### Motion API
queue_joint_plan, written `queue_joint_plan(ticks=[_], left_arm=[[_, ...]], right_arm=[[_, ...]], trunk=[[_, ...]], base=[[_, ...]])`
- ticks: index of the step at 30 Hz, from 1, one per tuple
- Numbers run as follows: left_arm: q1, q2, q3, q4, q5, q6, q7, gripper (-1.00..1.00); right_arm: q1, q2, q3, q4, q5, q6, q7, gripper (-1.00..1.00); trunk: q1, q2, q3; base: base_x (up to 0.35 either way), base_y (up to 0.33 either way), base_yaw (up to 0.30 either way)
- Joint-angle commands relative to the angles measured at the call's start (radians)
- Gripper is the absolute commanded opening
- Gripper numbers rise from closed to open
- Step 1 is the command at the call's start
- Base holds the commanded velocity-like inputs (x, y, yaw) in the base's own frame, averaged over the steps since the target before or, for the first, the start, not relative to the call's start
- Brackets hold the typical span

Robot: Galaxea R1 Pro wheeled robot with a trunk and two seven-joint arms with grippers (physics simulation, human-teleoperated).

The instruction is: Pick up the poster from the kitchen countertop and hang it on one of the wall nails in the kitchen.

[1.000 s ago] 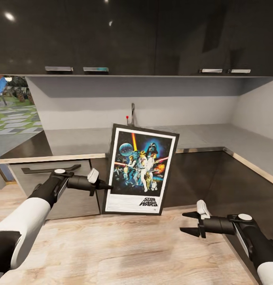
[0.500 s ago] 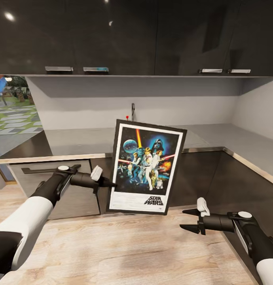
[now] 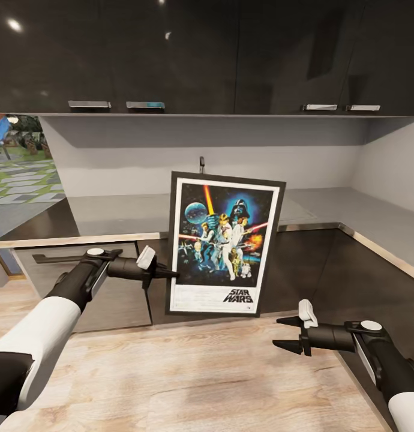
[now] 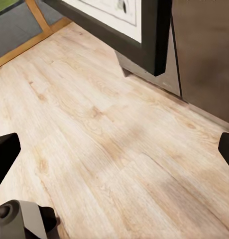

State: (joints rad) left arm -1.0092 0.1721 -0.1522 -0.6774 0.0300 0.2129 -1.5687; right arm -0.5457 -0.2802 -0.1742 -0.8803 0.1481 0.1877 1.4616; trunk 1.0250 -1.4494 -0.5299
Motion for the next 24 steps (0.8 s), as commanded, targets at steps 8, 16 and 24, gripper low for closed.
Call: queue_joint_plan(ticks=[8, 16, 24], left_arm=[[0.000, -0.002, -0.014, -0.001, 0.004, 0.009, -0.002, -1.00], [0.000, -0.002, -0.019, -0.001, 0.004, 0.009, -0.002, -1.00], [0.000, -0.002, -0.020, -0.002, 0.004, 0.010, -0.002, -1.00]], right_arm=[[-0.074, 0.007, -0.002, 0.031, 0.003, 0.020, 0.005, 1.00], [-0.172, 0.007, -0.002, 0.148, 0.003, 0.023, 0.008, 1.00], [-0.189, 0.009, -0.002, 0.173, 0.003, 0.022, 0.008, 1.00]], trunk=[[0.000, -0.001, -0.001], [0.000, -0.001, -0.001], [0.000, -0.001, -0.001]], base=[[0.000, 0.000, 0.000], [0.000, 0.000, 0.000], [0.000, 0.000, 0.000]])
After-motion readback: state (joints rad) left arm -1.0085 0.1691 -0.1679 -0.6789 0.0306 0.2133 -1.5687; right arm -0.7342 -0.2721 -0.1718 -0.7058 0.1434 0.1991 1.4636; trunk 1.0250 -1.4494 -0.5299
